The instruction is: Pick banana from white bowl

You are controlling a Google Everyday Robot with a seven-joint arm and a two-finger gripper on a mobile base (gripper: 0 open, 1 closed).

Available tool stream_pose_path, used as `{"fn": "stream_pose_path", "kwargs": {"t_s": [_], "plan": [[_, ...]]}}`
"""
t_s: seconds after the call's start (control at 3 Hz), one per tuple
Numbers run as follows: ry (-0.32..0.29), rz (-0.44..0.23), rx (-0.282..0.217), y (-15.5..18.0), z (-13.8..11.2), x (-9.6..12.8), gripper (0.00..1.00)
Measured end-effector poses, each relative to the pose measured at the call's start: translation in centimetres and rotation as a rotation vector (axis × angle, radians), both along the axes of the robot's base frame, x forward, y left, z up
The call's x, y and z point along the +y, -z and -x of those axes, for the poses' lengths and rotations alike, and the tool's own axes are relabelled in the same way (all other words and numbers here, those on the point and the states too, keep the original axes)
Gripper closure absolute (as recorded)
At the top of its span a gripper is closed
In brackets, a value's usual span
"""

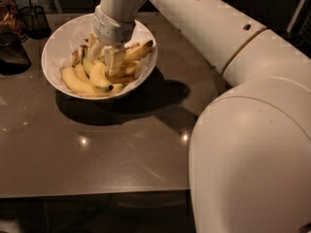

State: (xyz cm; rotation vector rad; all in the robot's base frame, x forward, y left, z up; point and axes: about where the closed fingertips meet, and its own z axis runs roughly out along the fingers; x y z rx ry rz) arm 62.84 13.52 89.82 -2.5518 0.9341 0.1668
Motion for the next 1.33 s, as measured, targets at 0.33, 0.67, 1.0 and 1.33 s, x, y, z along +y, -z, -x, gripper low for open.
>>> {"fn": "stream_pose_path", "kwargs": {"t_s": [0.33, 0.67, 1.0, 1.33], "plan": [[0.0, 0.0, 0.0, 0.0, 0.0, 0.0, 0.75], [0.0, 0.0, 0.0, 0.0, 0.0, 0.0, 0.98], [0.001, -0.003, -0.002, 0.0, 0.0, 0.1, 1.0], [0.063, -0.019, -0.034, -2.7, 1.2, -0.8, 1.0]]}}
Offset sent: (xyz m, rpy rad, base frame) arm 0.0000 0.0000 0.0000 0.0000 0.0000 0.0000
